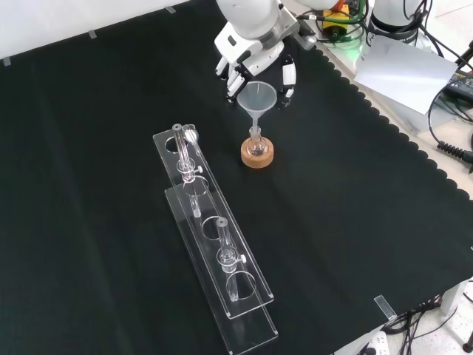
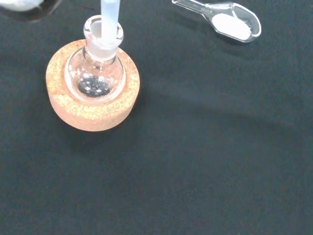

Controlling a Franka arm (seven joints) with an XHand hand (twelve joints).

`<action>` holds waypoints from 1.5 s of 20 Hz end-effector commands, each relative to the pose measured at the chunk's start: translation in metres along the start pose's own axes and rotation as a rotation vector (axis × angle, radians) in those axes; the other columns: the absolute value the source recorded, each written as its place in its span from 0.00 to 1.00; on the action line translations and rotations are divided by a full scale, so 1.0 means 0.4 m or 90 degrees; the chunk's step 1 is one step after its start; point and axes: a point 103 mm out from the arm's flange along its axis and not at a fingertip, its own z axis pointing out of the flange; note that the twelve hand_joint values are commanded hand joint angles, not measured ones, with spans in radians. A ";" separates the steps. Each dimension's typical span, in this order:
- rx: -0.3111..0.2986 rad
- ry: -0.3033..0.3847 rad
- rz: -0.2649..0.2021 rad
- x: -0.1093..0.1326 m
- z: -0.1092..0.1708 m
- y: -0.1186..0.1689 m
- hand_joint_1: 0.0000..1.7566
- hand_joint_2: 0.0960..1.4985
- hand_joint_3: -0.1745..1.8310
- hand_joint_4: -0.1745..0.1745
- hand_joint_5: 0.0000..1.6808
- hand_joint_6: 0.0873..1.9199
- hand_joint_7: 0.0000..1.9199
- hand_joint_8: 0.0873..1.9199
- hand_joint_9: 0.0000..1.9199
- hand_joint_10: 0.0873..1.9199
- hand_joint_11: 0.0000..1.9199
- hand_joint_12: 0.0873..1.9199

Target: Place the funnel on the round-bottom flask.

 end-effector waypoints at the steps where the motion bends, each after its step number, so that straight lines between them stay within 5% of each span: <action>1: 0.009 0.014 -0.008 0.004 0.024 0.017 0.43 0.45 0.42 0.45 0.44 0.49 0.40 0.40 0.55 0.28 0.29 0.64; 20: 0.023 0.029 -0.015 0.017 0.041 0.031 0.42 0.45 0.42 0.43 0.44 0.49 0.40 0.39 0.55 0.27 0.29 0.64; 24: 0.044 0.033 -0.020 0.012 0.053 0.038 0.42 0.44 0.43 0.38 0.36 0.48 0.34 0.41 0.50 0.29 0.28 0.64; 30: 0.062 0.037 -0.030 0.006 0.060 0.036 0.39 0.39 0.42 0.28 0.18 0.21 0.19 0.40 0.40 0.33 0.24 0.66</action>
